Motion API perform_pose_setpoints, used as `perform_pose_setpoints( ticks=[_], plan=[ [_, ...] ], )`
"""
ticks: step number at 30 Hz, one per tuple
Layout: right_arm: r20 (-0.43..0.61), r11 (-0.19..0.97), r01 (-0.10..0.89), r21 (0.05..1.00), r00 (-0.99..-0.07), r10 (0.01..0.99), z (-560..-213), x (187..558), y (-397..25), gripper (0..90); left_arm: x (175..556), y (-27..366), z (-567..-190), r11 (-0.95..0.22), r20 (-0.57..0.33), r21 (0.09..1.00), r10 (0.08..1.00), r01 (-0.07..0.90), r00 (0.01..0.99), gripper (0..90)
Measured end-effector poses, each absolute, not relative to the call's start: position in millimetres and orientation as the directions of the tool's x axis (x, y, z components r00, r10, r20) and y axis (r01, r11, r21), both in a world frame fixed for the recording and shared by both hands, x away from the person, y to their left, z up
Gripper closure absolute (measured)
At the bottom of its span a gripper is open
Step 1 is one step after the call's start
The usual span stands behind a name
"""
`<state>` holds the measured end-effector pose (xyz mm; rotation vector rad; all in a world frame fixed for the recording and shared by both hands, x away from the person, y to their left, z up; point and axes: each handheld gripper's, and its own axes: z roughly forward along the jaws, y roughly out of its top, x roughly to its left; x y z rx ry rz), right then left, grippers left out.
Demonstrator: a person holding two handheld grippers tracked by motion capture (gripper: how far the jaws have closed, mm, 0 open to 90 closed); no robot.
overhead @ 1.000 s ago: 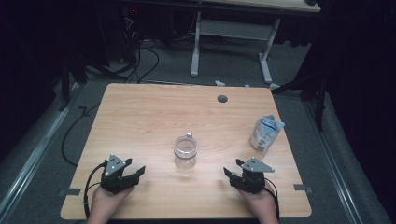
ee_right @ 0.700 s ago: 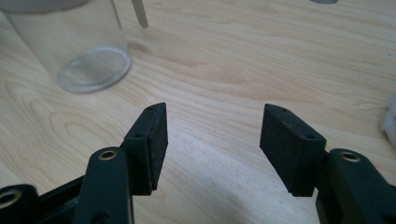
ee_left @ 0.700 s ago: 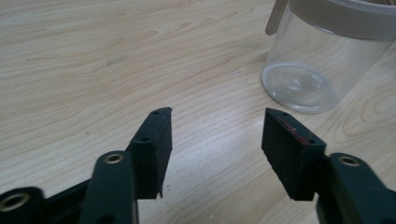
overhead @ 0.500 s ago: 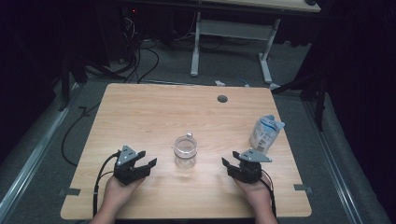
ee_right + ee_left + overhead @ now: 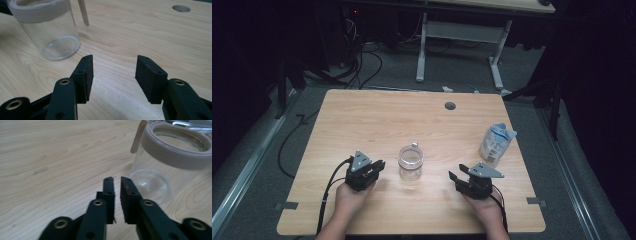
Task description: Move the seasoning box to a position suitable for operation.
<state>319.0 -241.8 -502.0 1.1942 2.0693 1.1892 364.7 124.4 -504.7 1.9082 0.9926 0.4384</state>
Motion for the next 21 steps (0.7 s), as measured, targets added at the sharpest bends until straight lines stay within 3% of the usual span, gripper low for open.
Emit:
perform_pose_setpoints(
  ticks=[5,21],
  plan=[
    [0.023,0.259,0.460,0.850,-0.523,0.852,-502.5,319.9,-239.2,48.3,375.6,108.3,-505.0,-0.234,-0.107,0.861,0.784,0.451,0.612,89.9],
    [0.013,0.270,0.474,0.838,-0.513,0.858,-508.0,319.8,-239.8,46.8,389.5,84.6,-495.6,-0.207,-0.089,0.892,0.791,0.401,0.605,90.0]
  ],
)
